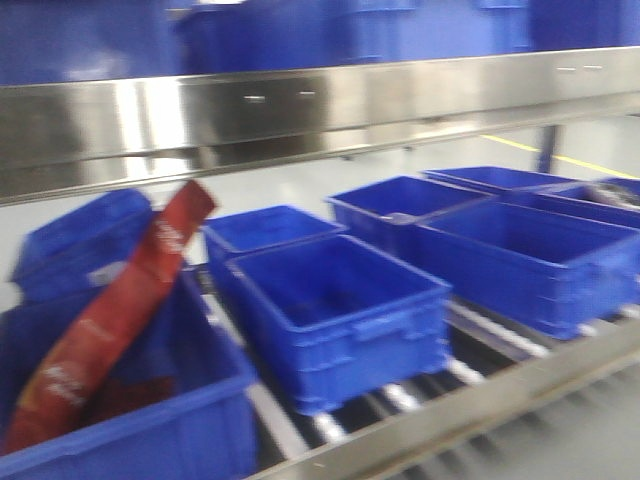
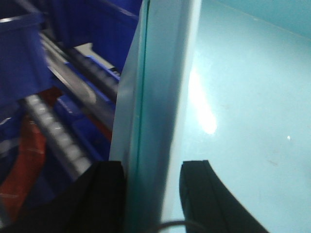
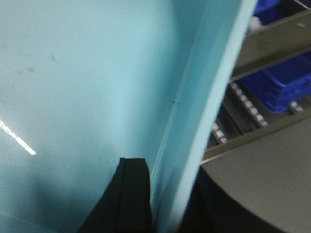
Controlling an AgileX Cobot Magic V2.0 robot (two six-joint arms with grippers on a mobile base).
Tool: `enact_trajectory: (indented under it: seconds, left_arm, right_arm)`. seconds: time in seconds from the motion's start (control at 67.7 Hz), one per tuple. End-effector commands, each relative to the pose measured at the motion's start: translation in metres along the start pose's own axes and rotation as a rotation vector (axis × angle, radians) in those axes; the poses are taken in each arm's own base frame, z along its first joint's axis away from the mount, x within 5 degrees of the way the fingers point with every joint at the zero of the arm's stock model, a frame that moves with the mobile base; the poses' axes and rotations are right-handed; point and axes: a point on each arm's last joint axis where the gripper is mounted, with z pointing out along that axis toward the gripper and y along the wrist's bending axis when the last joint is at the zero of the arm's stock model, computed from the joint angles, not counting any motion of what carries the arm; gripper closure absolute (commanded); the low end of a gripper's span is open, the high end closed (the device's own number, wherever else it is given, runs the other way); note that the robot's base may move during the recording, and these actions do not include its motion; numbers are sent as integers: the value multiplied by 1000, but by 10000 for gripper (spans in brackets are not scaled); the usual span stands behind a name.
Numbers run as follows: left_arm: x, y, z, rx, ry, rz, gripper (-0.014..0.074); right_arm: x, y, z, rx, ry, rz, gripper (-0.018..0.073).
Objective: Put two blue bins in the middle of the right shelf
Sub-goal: 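Turn the base and approach the steel shelf holding the bin, then raise the held light blue bin above the steel shelf rail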
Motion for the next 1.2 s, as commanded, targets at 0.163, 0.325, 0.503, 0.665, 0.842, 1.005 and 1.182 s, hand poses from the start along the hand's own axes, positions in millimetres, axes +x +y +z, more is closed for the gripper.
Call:
enact_trajectory:
  seconds: [0.163,0.325,0.503,0.665,0.842,1.005,1.182]
  left_arm:
    - [-12,-10,-12,81,-95,-11,707]
    - [-12,-10,-12,81,-95,-11,707]
    - [-12,-10,-12,81,-95,-11,707]
    - [-12,-10,-12,81,-95,-11,707]
    - [-12,-10,-12,81,-95,-11,707]
    - [-12,-10,-12,81,-95,-11,707]
    - [-12,-10,-12,81,-95,-11,707]
  right_arm:
    - [-11,7,-10,-59,-115,-3,713]
    - [-11,7,-10,-59,-115,-3,713]
    - [-11,7,-10,-59,-115,-3,713]
    - [-11,7,-10,-59,-115,-3,713]
    - [-11,7,-10,-59,-115,-3,713]
    - [-11,7,-10,-59,-115,-3,713]
    - [-11,7,-10,-59,-115,-3,713]
